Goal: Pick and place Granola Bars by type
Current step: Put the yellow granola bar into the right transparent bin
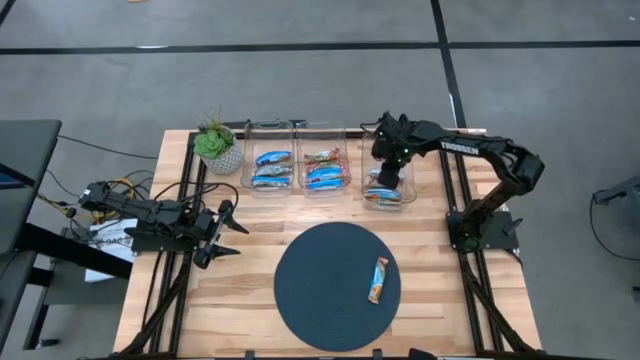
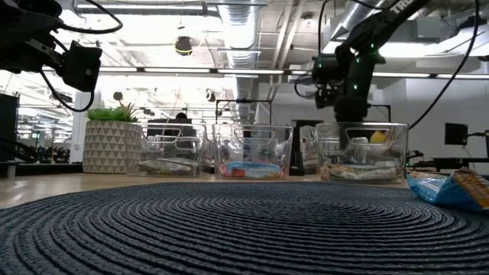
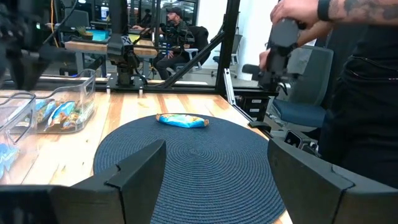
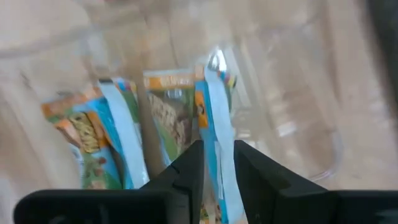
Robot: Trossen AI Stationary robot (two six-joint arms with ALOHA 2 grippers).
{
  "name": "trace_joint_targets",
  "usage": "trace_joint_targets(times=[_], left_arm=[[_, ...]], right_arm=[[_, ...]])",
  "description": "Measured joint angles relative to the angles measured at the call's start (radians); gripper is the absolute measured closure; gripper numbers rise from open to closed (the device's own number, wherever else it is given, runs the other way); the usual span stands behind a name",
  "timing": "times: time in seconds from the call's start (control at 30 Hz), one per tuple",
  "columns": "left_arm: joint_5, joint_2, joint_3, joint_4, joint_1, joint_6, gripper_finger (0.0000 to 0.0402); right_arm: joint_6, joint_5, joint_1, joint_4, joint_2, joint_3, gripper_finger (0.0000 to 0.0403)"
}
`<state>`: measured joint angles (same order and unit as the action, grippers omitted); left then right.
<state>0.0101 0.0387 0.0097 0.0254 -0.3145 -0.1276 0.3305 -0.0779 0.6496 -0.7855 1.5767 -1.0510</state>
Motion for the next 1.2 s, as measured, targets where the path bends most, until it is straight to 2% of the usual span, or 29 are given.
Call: trace_joint_targets(times=[0.27, 0.43, 0.67, 0.93, 1.07, 1.2], left_arm=[[0.000, 0.000, 0.000, 0.000, 0.000, 0.000, 0.0127], [0.000, 0.000, 0.000, 0.000, 0.000, 0.000, 0.0127], [0.000, 0.000, 0.000, 0.000, 0.000, 0.000, 0.0127], [0.000, 0.000, 0.000, 0.000, 0.000, 0.000, 0.0127], [0.000, 0.000, 0.000, 0.000, 0.000, 0.000, 0.0127], [0.000, 0.000, 0.000, 0.000, 0.000, 0.000, 0.0127]], right_arm=[[-0.017, -0.017, -0.068, -0.057, -0.102, -0.089, 0.0324], [0.063, -0.059, -0.157, -0.079, -0.173, -0.118, 0.0323], [0.261, -0.062, -0.362, -0.135, -0.240, -0.123, 0.0323], [0.272, -0.054, -0.607, -0.138, -0.250, -0.123, 0.0319], [0.272, -0.053, -0.728, -0.138, -0.247, -0.123, 0.0295], [0.272, -0.044, -0.850, -0.134, -0.232, -0.123, 0.0255]])
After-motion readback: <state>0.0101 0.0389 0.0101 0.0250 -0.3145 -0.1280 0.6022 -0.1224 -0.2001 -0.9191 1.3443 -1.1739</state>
